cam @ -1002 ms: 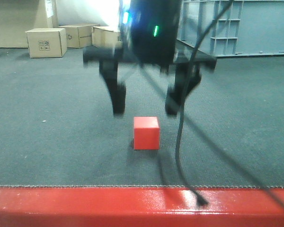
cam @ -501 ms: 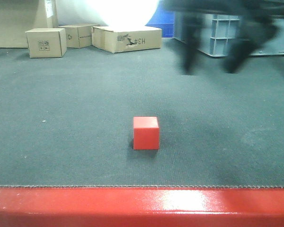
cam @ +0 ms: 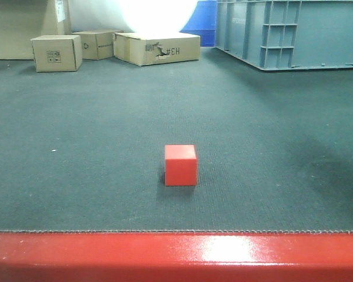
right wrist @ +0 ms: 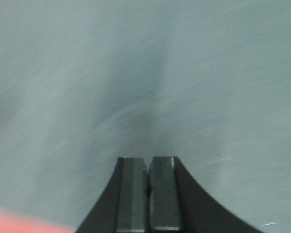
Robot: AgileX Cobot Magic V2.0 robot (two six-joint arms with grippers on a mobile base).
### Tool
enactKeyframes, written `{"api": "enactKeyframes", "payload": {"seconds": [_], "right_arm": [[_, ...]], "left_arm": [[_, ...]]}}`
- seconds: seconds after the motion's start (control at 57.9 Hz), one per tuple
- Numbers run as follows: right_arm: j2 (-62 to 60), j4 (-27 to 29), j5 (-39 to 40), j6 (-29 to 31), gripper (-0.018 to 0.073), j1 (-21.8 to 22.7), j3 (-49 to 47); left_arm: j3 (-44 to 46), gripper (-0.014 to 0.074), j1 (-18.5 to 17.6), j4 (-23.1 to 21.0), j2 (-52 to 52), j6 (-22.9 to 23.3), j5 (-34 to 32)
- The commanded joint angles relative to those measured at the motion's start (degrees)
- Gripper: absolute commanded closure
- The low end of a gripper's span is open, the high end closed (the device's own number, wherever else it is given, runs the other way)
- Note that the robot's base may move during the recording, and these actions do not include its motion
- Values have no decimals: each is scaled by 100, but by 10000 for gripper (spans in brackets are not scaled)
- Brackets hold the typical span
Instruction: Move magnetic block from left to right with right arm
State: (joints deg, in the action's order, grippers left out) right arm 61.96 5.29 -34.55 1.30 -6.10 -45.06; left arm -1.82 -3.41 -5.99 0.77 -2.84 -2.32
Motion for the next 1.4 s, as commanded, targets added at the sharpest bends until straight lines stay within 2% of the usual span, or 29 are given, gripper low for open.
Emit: {"api": "enactKeyframes", "payload": {"seconds": [0.0, 0.311, 0.449, 0.639, 0.777, 1.14, 1.382], "right_arm": [[-449, 59, 939, 99, 503, 226, 177], [-2150, 34, 3180, 99, 503, 277, 1847], [-3213, 34, 3801, 99, 503, 277, 2546], [-4740, 34, 3923, 99, 503, 277, 3284], [-5326, 34, 3888, 99, 503, 277, 3586], [-5407, 34, 3801, 99, 503, 277, 3710], [-5840, 34, 4563, 99, 503, 277, 4463]], "left_arm": [[-54, 722, -36, -27, 35, -14, -519], [-54, 722, -36, -27, 35, -14, -519], [-54, 722, -36, -27, 35, -14, -519], [-54, 722, -36, -27, 35, -14, -519], [-54, 722, -36, -27, 35, -14, -519], [-54, 722, -36, -27, 35, -14, -519], [-54, 722, -36, -27, 35, -14, -519]]}}
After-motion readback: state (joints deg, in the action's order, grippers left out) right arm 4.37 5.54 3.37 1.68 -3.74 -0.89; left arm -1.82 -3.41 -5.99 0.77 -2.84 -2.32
